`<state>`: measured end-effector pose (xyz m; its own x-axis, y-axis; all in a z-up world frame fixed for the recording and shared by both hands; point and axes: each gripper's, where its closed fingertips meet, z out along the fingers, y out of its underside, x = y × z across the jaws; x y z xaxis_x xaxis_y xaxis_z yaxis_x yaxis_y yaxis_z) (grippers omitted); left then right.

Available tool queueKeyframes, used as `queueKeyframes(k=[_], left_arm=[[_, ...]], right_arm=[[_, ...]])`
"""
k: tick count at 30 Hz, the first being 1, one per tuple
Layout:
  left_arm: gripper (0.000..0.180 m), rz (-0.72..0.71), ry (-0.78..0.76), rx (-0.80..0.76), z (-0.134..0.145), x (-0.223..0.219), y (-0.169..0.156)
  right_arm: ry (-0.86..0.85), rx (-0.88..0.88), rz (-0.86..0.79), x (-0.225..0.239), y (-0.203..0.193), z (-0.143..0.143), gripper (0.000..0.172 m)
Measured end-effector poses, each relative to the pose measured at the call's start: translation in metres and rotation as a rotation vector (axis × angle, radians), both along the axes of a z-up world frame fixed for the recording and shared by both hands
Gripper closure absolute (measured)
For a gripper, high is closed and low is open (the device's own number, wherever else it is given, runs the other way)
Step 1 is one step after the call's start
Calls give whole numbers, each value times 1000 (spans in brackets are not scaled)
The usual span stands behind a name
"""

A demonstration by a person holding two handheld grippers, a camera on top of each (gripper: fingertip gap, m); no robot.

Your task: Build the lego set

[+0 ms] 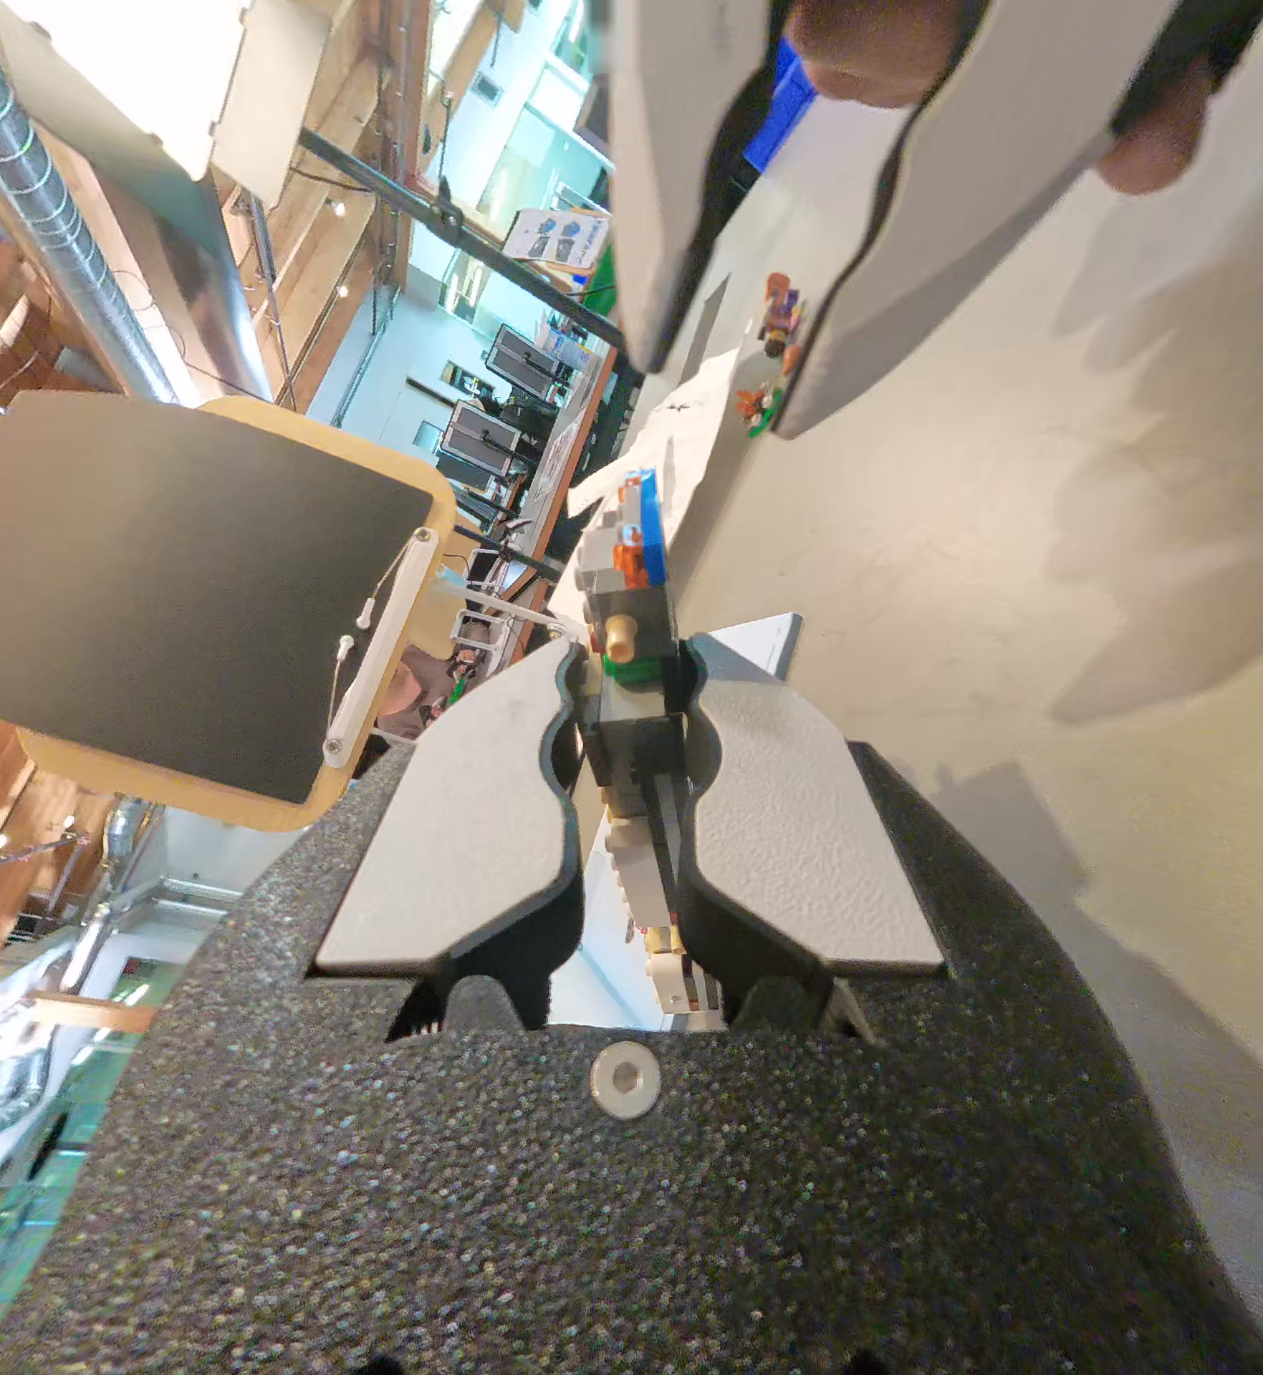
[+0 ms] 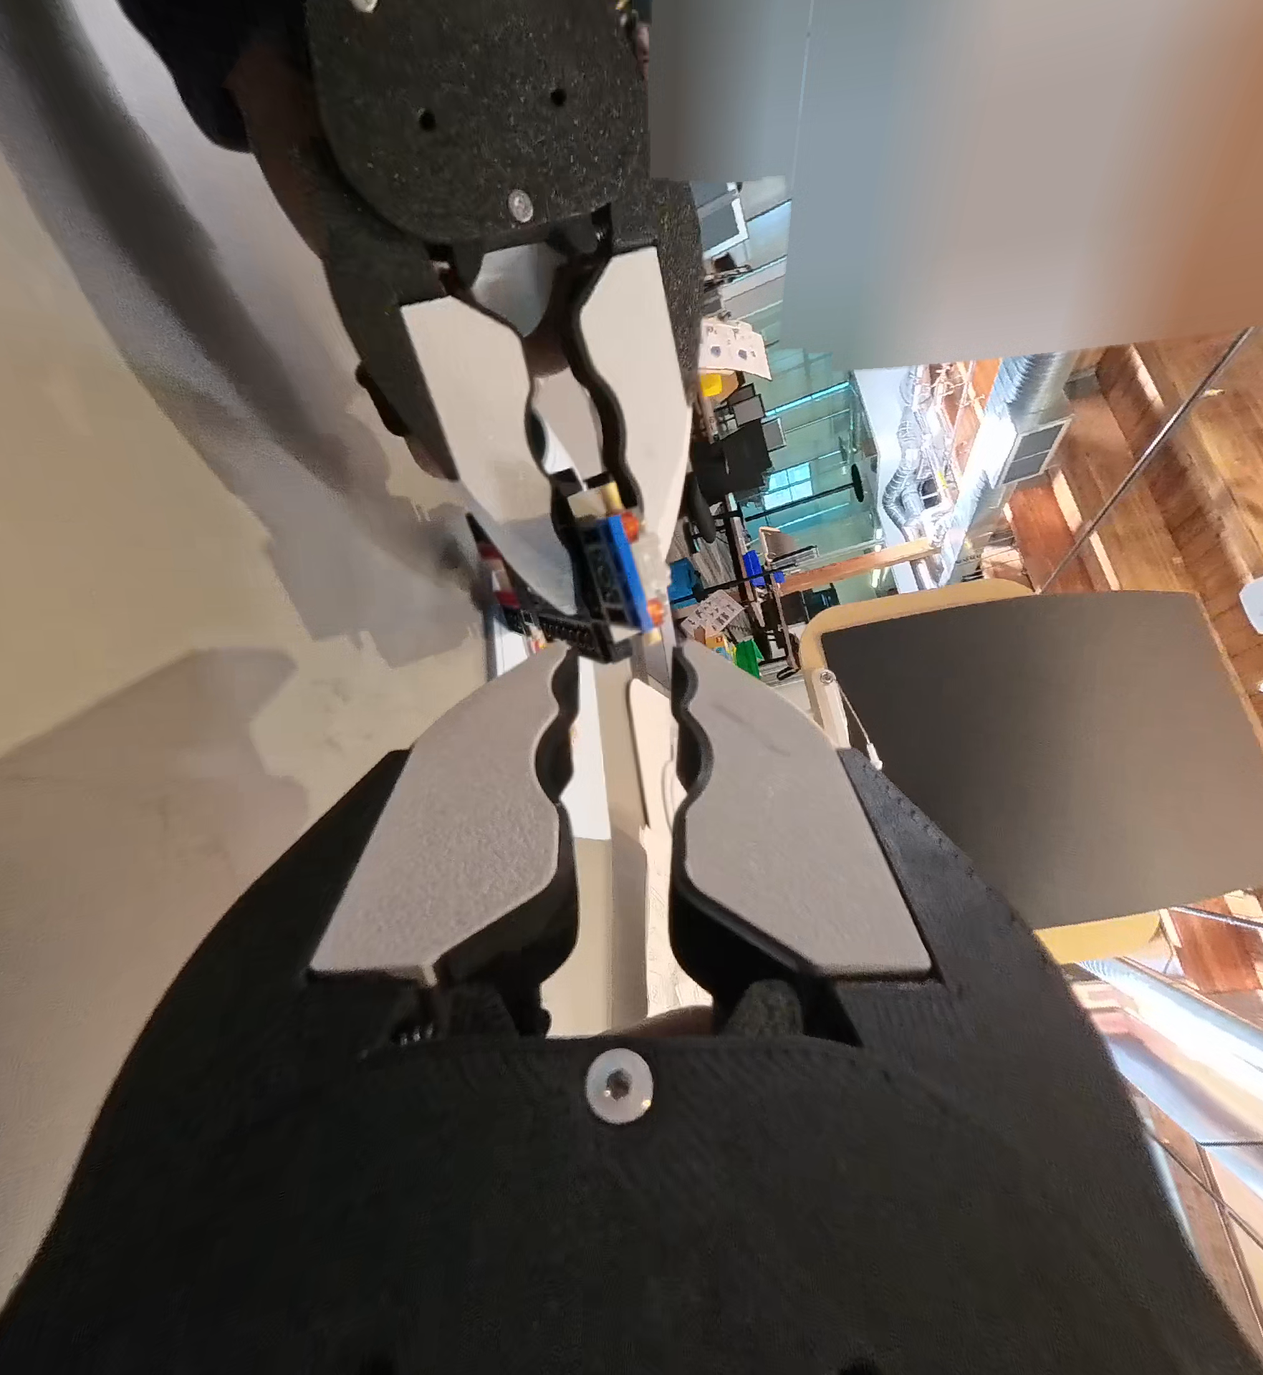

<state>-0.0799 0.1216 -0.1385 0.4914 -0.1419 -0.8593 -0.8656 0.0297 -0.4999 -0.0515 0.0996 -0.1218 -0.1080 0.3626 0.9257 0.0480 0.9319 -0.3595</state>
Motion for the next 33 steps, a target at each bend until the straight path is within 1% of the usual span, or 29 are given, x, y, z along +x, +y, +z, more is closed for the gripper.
queueKeyframes(k=[7, 12, 24, 28, 33], left_arm=[[156, -2, -139, 67, 14, -13, -1], [156, -55, -189, 117, 24, -10, -7], [156, -119, -208, 113, 24, -3, -10], [156, -141, -236, 114, 26, -1, -12], [156, -149, -248, 112, 27, -1, -13]], right_arm=[[-11, 15, -9, -9, -9, -13, 149], [-16, 31, -5, -10, -13, -17, 149], [-11, 32, -4, -11, -14, -17, 151], [-13, 31, -2, -11, -14, -18, 151], [-14, 28, 1, -10, -14, -18, 152]])
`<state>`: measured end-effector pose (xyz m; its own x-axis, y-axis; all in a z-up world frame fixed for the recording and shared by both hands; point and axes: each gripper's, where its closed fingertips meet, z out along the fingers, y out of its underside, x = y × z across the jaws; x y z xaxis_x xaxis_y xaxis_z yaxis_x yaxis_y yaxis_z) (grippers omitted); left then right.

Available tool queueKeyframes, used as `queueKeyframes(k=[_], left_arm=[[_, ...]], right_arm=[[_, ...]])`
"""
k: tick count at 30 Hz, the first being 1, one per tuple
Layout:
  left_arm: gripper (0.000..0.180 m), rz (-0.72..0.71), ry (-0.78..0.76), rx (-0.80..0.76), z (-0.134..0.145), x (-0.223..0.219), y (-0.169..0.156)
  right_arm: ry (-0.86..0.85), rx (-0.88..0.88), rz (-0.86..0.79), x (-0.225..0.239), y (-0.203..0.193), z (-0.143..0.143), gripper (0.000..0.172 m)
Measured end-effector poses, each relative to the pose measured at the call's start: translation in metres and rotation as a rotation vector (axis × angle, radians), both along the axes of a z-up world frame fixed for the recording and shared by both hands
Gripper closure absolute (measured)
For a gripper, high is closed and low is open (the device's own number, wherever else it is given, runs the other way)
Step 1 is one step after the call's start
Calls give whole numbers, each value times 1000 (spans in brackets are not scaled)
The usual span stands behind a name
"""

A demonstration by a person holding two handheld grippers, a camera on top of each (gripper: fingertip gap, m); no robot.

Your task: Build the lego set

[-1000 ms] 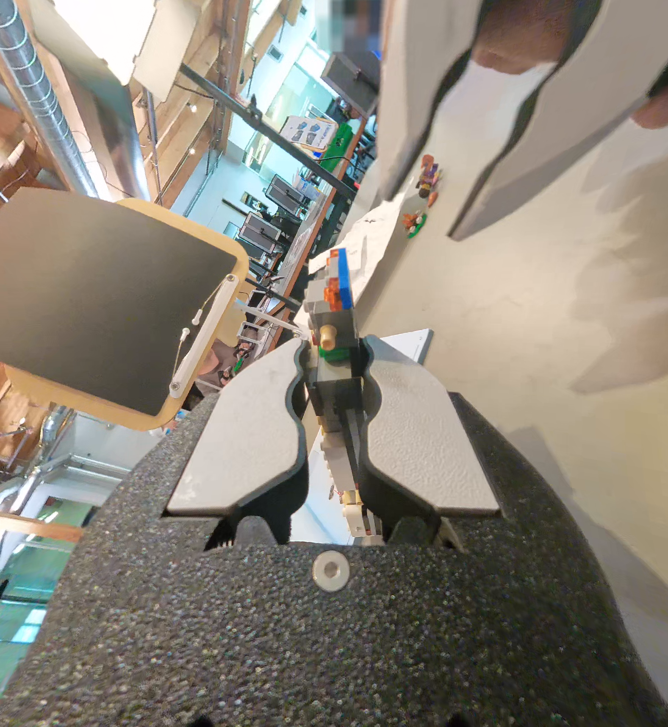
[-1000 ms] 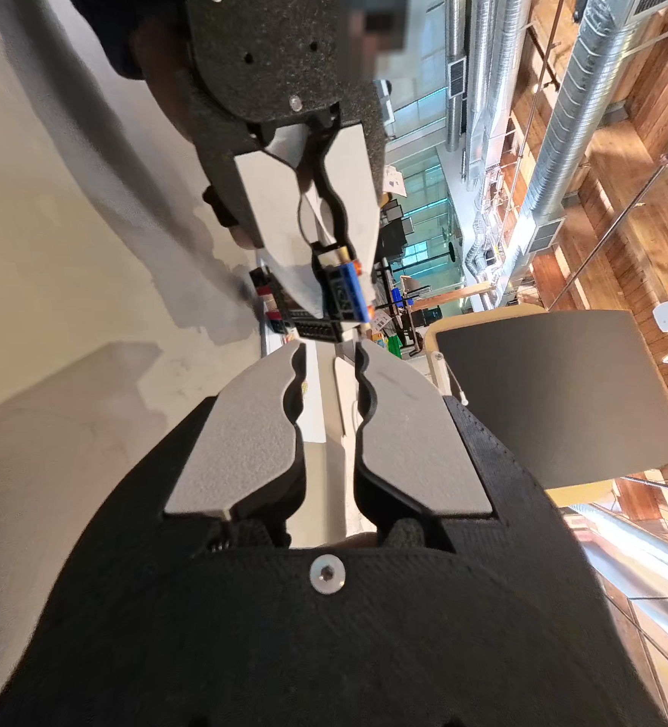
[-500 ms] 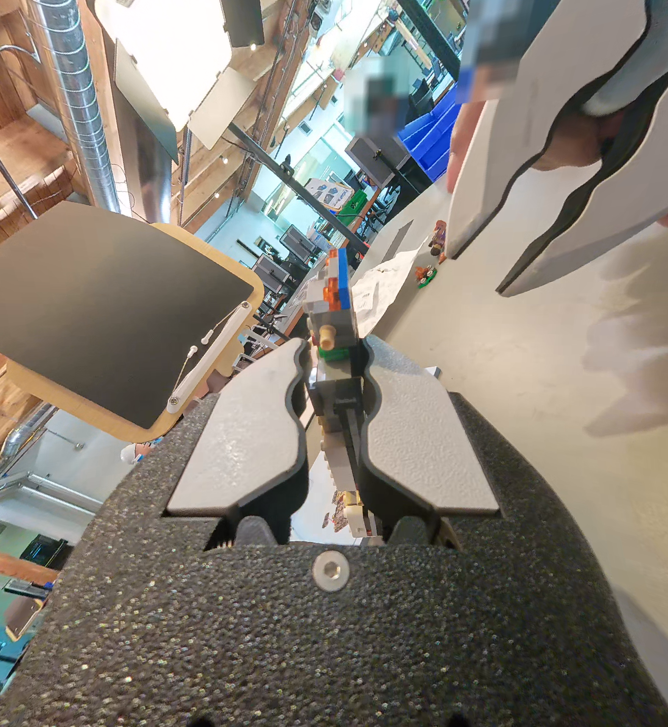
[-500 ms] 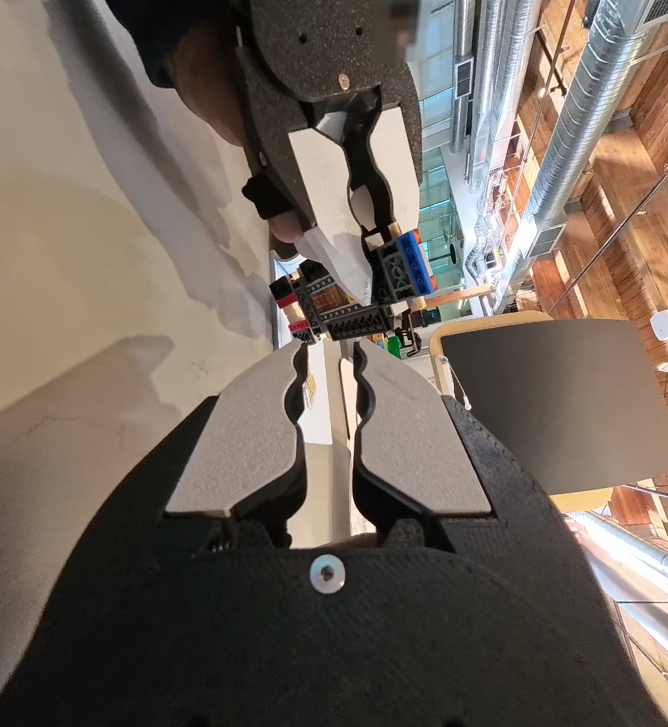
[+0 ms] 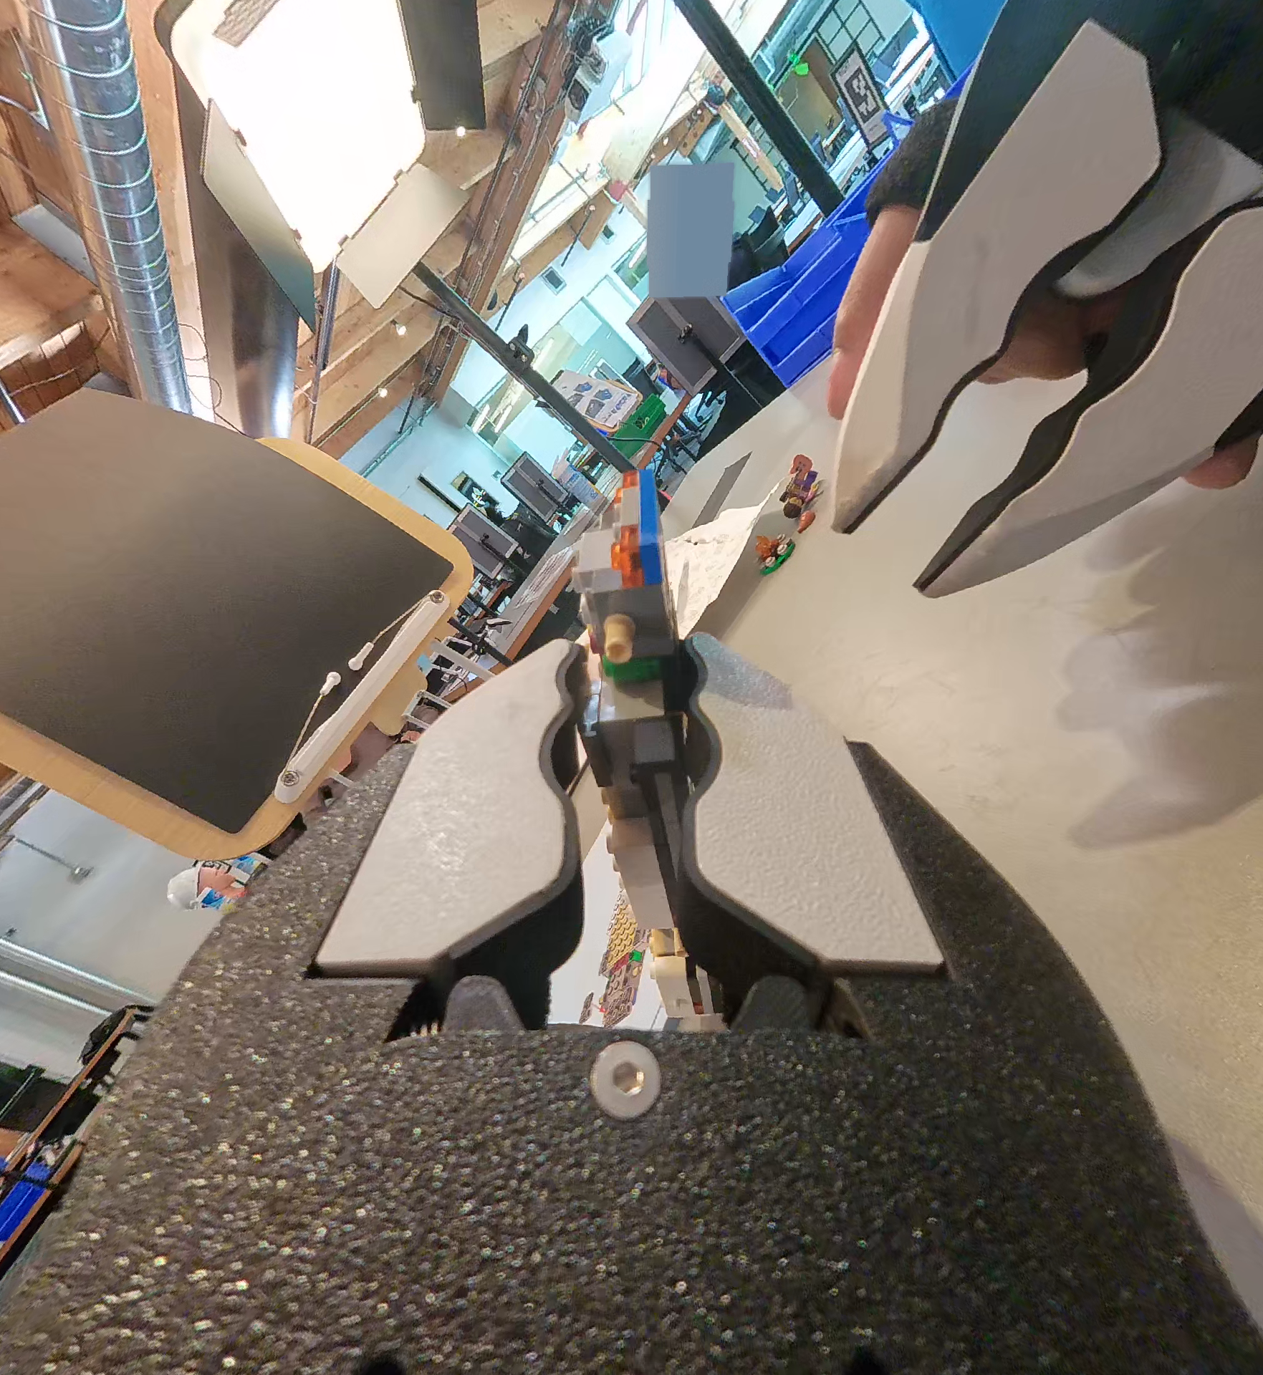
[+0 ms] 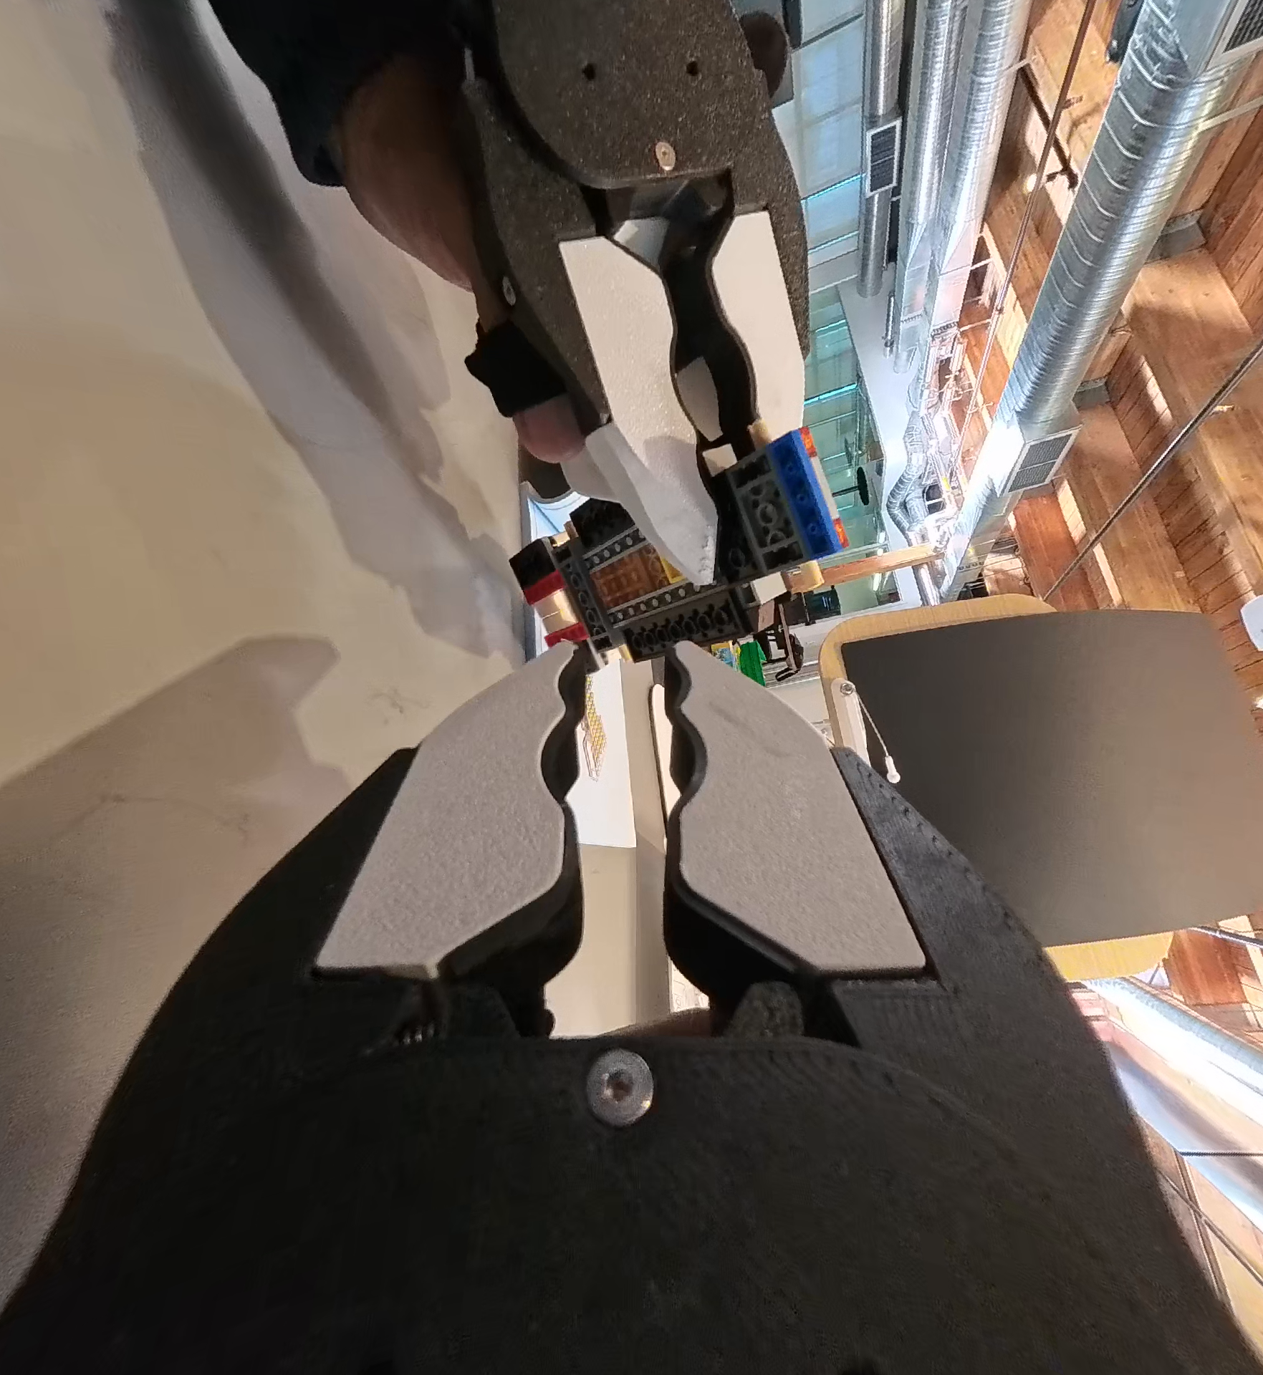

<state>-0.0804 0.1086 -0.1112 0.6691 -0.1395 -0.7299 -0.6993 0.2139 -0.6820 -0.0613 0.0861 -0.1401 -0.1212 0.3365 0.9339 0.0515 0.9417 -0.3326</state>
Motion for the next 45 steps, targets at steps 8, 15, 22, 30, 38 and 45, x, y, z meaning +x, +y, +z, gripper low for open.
queueKeyframes(k=[8, 15, 22, 30, 38, 45], left_arm=[[156, -35, 18, -26, -4, 4, -1], [156, -77, 42, -55, -10, 13, -1], [156, -75, 147, -72, -18, 15, 0], [156, 66, 330, -79, -18, 4, 7], [156, 214, 550, -245, -33, -6, 11], [156, 354, 654, -430, -37, -16, 2]], right_arm=[[31, -93, 47, 4, -1, 11, 148], [76, -181, 93, 10, 1, 27, 145], [78, -126, 104, 11, -1, 24, 144], [102, -45, 92, 14, -7, 26, 140], [98, 29, 40, 8, -6, 16, 142], [58, -1, 37, -2, -5, 7, 151]])
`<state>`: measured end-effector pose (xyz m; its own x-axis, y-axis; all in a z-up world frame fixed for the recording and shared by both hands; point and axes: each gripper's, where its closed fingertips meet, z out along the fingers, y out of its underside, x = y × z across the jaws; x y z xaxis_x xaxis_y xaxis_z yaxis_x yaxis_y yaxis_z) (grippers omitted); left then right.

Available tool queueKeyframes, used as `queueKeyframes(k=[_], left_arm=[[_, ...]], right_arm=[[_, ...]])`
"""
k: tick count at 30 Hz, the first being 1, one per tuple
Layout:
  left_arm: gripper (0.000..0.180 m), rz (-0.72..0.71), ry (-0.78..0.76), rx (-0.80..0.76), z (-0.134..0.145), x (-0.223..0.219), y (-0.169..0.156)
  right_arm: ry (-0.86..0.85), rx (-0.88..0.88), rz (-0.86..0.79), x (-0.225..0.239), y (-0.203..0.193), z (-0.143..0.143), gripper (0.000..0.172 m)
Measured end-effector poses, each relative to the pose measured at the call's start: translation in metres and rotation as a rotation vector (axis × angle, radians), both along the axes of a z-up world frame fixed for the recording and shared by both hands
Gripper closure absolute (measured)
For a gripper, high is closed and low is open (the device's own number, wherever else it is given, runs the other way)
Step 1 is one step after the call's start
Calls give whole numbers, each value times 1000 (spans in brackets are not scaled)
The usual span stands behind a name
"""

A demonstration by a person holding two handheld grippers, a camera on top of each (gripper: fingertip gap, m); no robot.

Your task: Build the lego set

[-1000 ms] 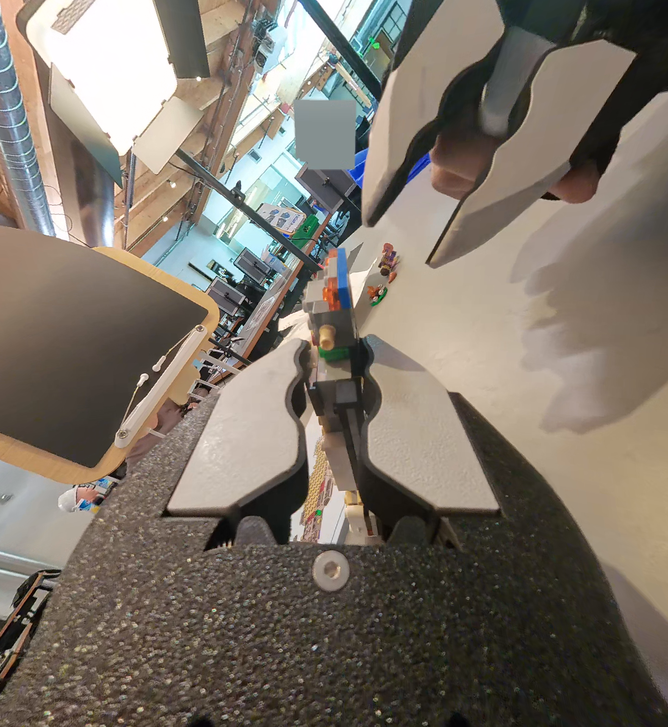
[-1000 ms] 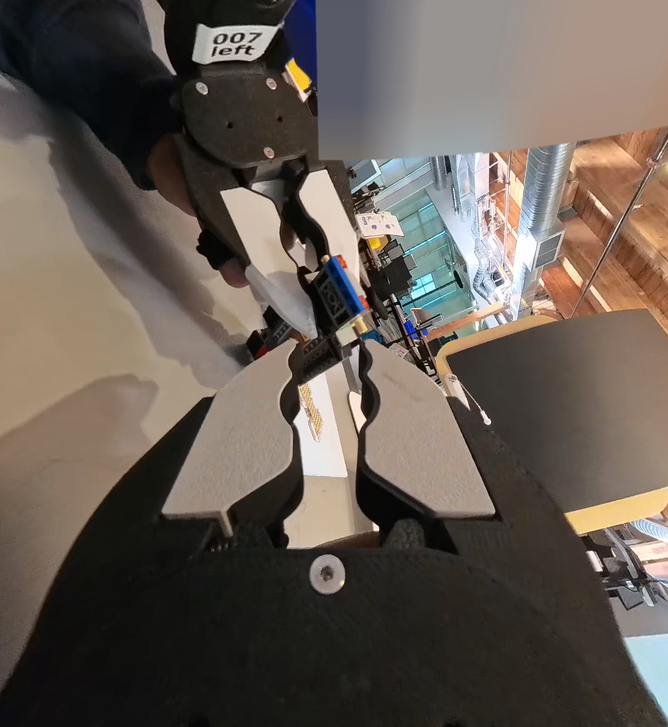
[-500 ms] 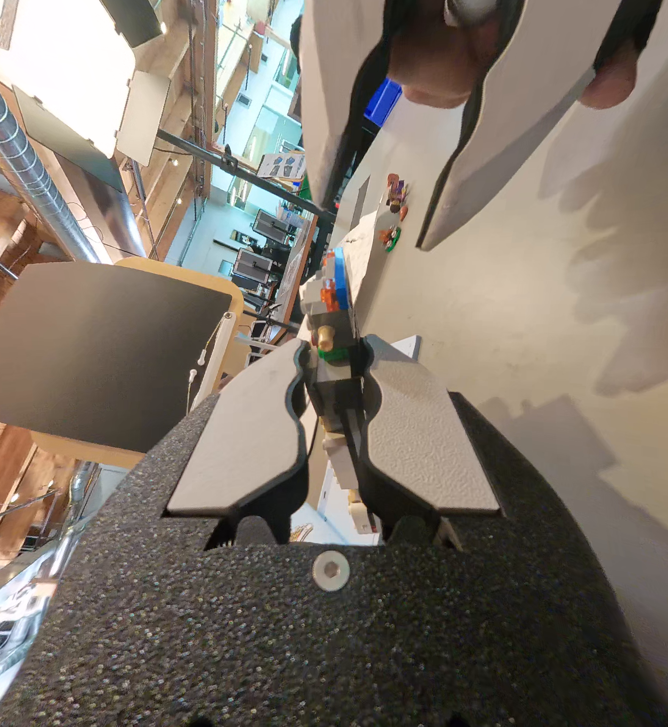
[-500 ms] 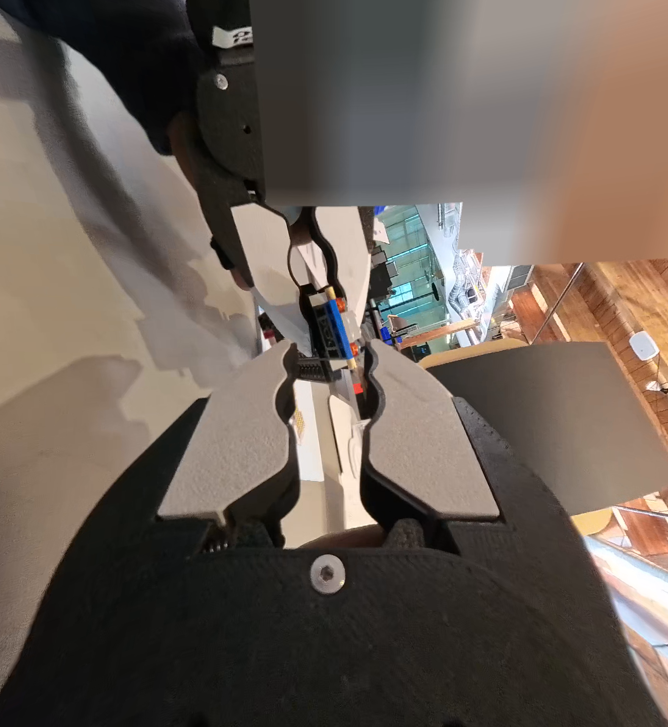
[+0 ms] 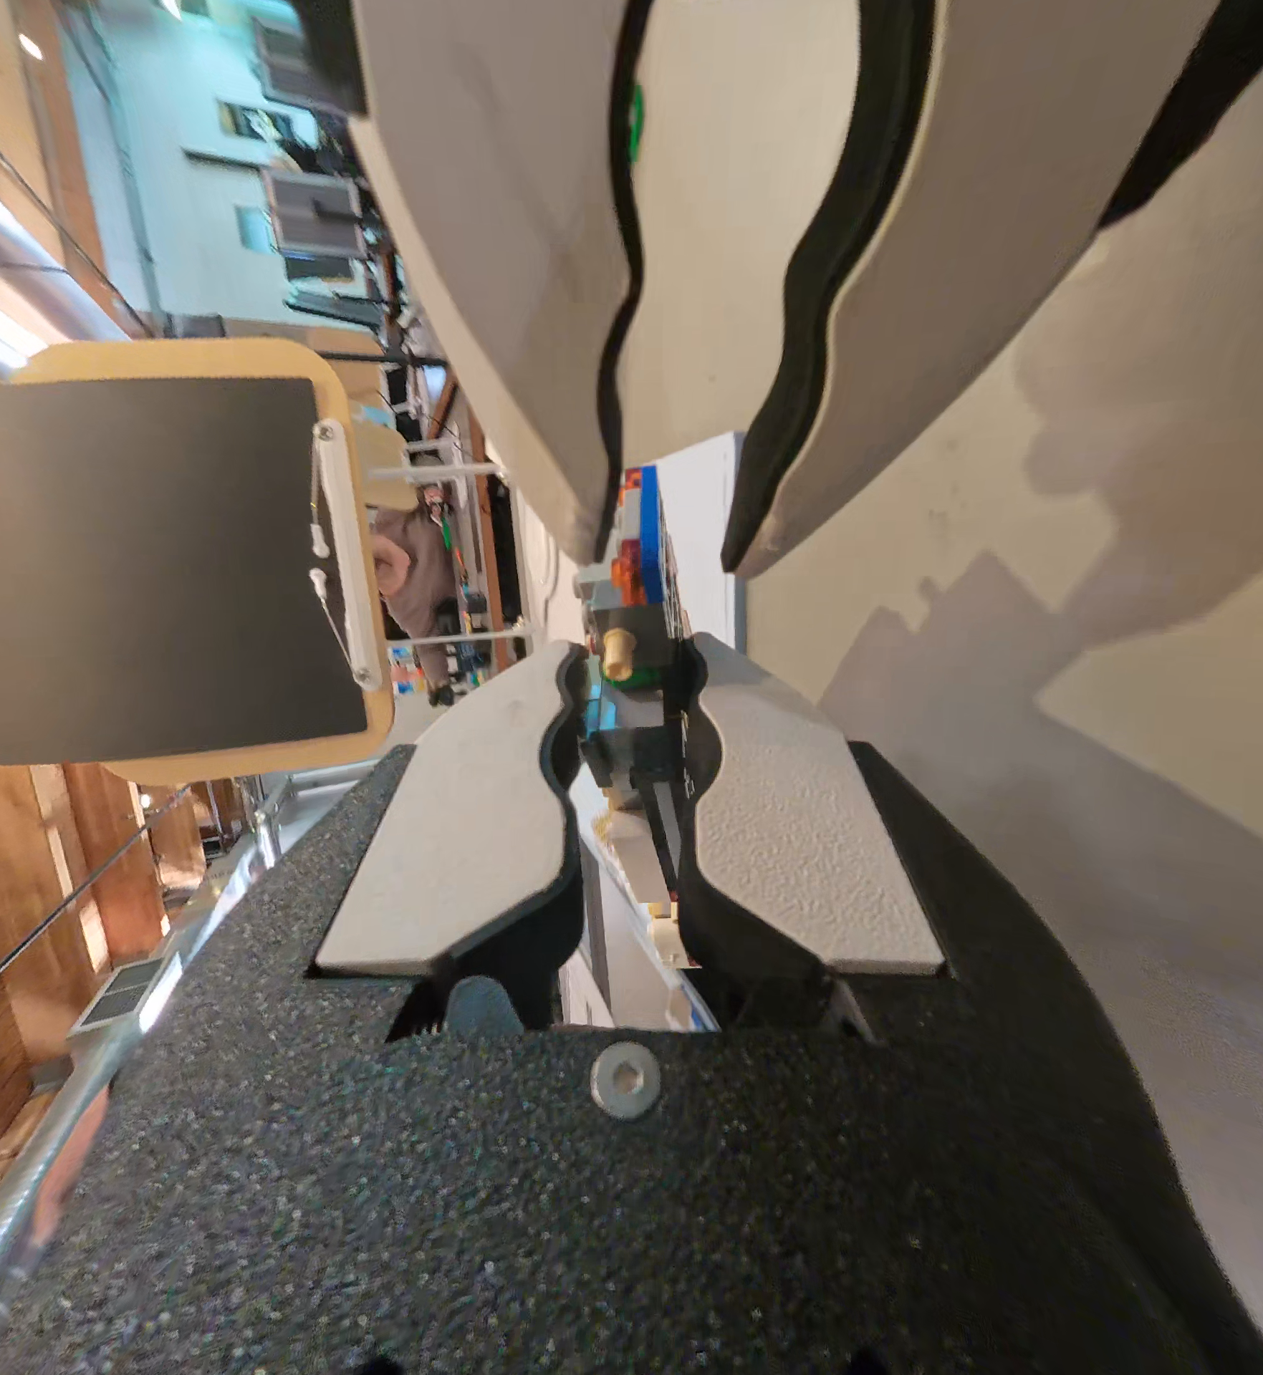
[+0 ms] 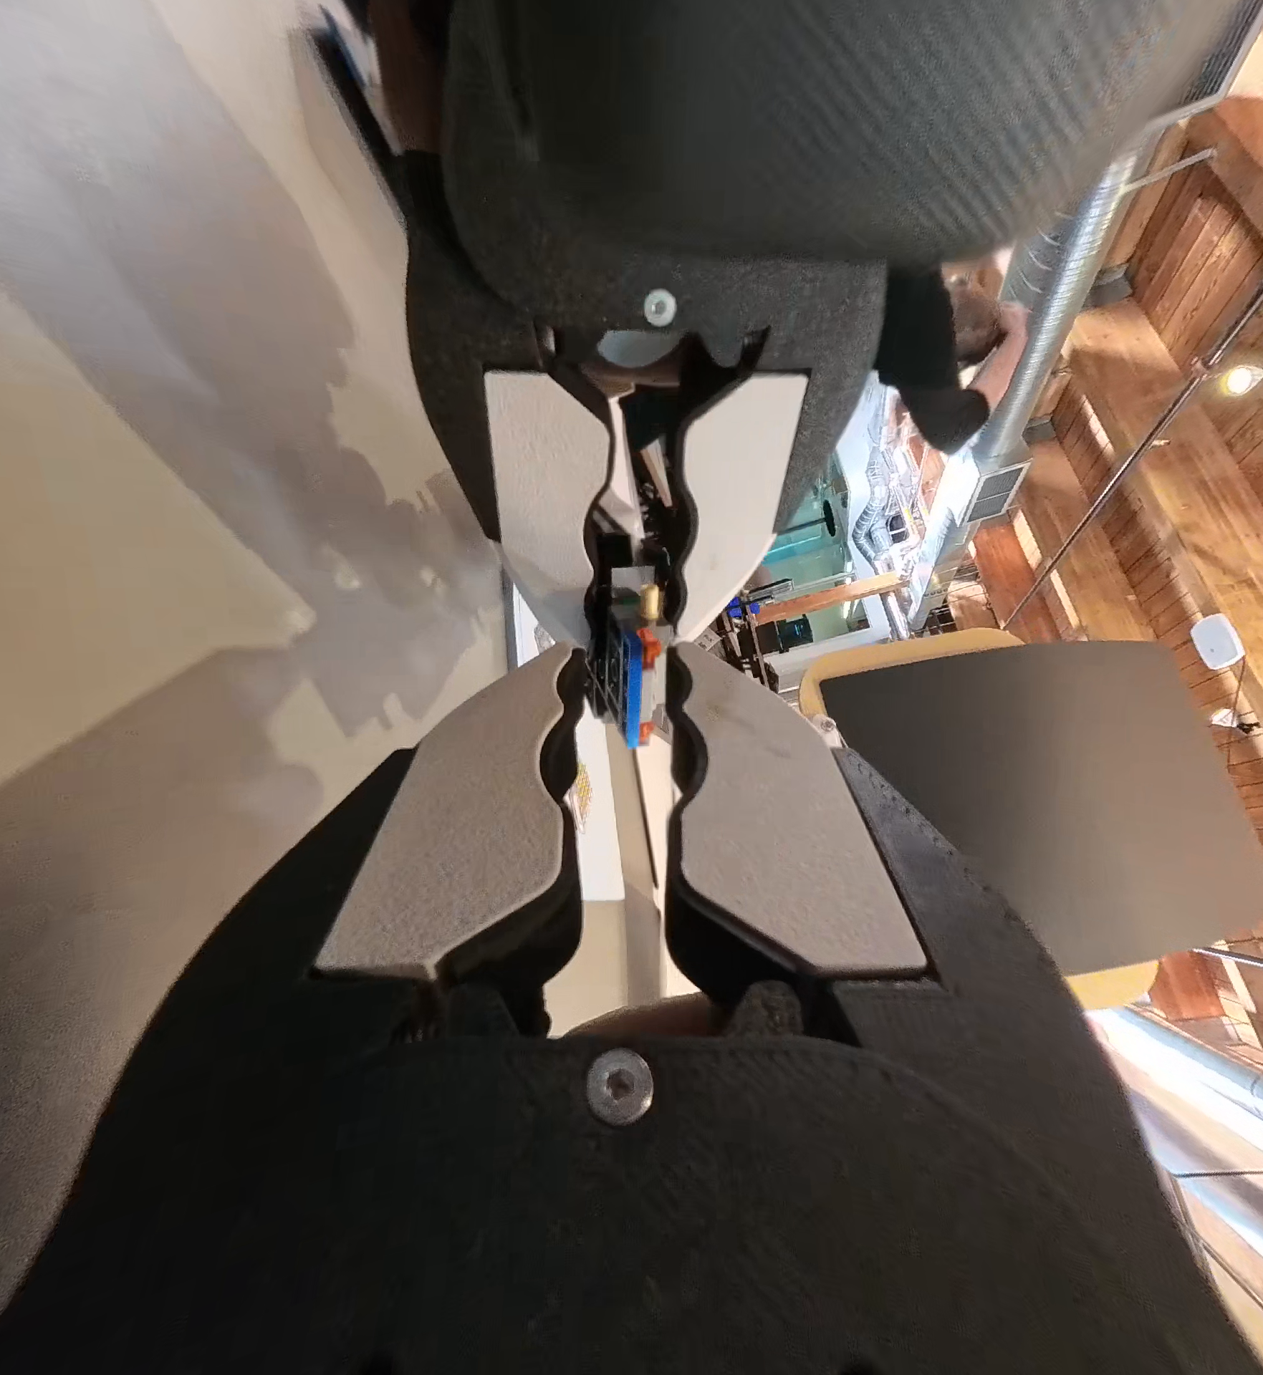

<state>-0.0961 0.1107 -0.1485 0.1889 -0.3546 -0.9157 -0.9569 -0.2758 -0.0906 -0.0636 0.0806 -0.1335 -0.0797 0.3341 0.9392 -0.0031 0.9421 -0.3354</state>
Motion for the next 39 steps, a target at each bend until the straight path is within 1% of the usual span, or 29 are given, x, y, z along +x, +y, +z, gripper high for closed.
queueKeyframes(k=[2, 5, 8, 11, 19, 25, 28, 39], left_arm=[[156, 25, 27, -34, -2, 0, -3], [156, 24, 49, -42, -3, 3, -4], [156, 24, 51, -51, -3, 4, -5], [156, 39, 46, -63, -5, 0, -6], [156, 63, 40, -80, -9, -10, -5], [156, 56, 38, -94, -12, -9, -5], [156, 48, 42, -92, -12, -8, -5], [156, 37, 65, -99, -8, -7, -7]], right_arm=[[4, -2, 3, -2, -1, 1, 151], [-6, -4, 5, -3, -1, 1, 152], [-6, -3, 7, -2, 0, 4, 156], [-5, 10, 5, 0, 2, 5, 155], [-43, 19, 5, -7, 0, -4, 158], [-68, 37, 0, -10, 1, -9, 159], [-66, 34, 4, -9, 1, -8, 162], [-77, 29, 54, -8, -1, -7, 163]])
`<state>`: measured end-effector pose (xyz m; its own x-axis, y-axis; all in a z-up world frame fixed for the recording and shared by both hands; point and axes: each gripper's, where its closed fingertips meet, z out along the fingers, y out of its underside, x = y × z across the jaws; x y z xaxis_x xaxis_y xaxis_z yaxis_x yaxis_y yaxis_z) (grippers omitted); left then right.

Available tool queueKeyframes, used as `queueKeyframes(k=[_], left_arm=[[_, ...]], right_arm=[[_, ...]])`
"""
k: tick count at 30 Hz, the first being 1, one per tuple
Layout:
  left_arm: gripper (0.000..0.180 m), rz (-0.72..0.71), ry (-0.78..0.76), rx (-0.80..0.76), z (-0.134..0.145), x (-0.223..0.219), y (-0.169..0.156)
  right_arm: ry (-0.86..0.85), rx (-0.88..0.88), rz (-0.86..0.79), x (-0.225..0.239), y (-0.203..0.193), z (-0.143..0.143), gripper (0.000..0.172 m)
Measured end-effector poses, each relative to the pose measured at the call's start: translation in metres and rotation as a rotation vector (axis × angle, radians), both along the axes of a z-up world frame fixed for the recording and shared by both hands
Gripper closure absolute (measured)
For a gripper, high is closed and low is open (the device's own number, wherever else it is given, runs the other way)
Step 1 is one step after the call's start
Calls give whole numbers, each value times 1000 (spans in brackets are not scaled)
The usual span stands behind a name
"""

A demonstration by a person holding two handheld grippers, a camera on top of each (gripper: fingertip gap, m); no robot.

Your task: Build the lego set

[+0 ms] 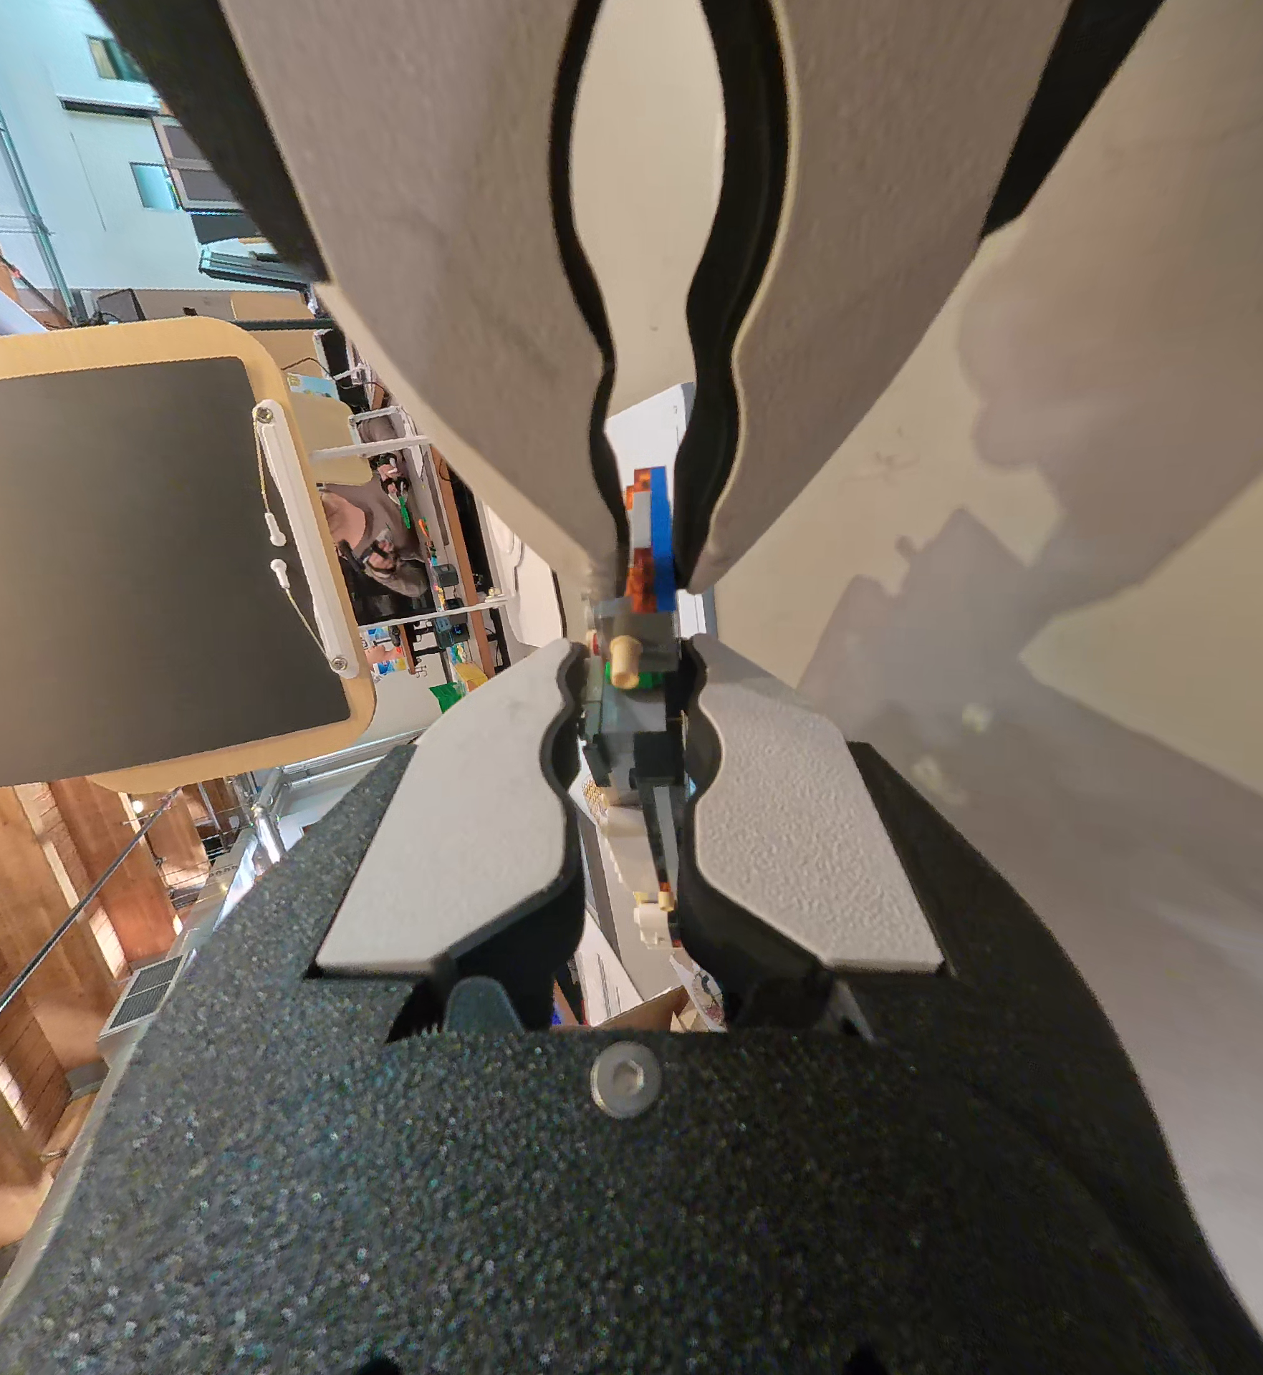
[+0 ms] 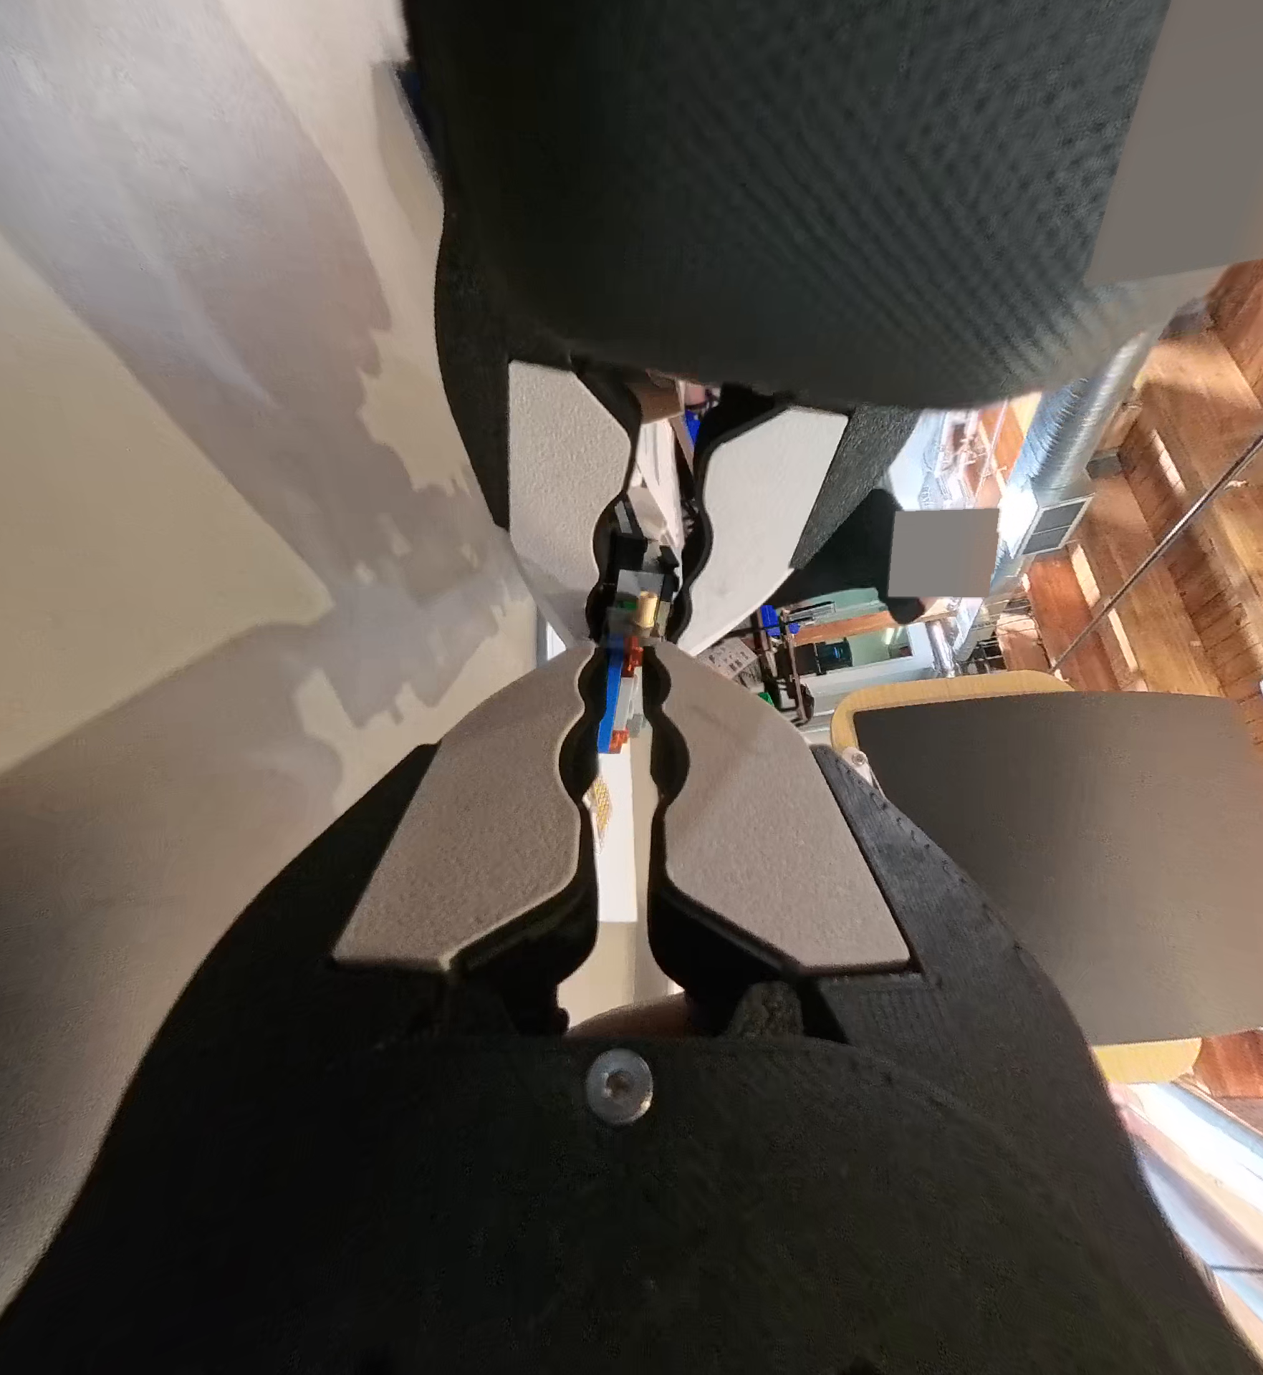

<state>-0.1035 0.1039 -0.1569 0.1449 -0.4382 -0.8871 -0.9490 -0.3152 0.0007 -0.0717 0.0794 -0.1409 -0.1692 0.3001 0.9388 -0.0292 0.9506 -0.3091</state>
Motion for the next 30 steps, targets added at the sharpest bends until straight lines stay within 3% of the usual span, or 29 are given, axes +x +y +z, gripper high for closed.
queueKeyframes(k=[16, 30], left_arm=[[156, -12, 13, -26, -3, 6, -3], [156, -6, -29, -14, -4, 7, -2]], right_arm=[[-74, -51, 24, 6, -3, -4, 163], [-130, -242, 14, 6, -2, -4, 164]])
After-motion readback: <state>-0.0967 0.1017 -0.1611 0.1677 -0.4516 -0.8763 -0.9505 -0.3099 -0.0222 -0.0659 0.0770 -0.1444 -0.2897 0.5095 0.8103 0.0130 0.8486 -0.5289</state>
